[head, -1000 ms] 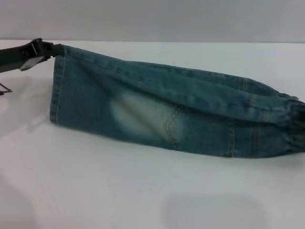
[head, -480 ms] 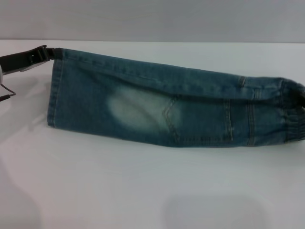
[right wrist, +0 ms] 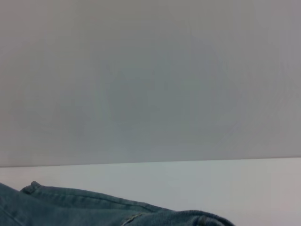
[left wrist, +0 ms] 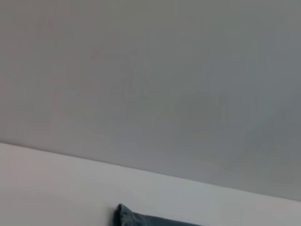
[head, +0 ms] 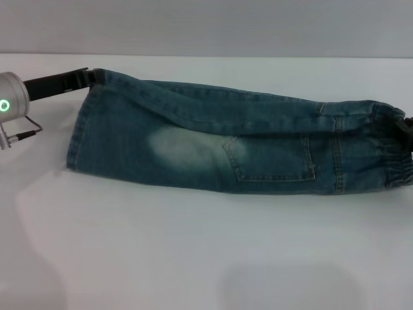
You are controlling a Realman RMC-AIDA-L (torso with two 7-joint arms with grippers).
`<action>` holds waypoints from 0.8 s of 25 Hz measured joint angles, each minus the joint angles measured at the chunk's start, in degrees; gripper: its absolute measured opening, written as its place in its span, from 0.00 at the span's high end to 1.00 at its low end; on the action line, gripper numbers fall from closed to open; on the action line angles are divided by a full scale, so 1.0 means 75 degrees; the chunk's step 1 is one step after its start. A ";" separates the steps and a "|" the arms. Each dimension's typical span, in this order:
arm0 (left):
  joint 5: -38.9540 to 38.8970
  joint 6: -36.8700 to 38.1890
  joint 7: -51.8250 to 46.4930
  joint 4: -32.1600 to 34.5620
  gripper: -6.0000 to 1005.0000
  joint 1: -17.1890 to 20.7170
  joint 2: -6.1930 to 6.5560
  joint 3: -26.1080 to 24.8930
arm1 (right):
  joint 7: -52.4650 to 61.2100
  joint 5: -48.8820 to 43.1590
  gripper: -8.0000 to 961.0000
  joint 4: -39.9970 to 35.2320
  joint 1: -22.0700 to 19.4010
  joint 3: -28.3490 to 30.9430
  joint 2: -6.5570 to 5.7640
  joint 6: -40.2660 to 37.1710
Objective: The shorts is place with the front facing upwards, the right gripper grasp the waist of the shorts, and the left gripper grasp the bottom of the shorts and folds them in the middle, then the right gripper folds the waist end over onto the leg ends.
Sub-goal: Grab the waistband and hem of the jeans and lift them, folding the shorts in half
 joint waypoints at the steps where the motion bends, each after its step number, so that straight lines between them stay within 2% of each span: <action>1: -0.0003 0.0001 0.0016 0.0004 0.84 -0.0002 -0.0017 0.0038 | -0.0032 0.0008 0.94 0.0024 0.0013 0.0000 0.0004 0.0035; 9: -0.0167 -0.0049 0.0579 -0.0023 0.83 -0.0192 -0.0086 0.0074 | -0.0413 0.0306 0.92 0.0247 0.0118 0.0060 0.0016 0.0347; 20: -0.0227 -0.0636 0.0985 -0.0068 0.83 -0.0424 -0.0099 0.0310 | -0.0797 0.0995 0.91 0.0334 0.0081 0.0053 0.0024 0.0422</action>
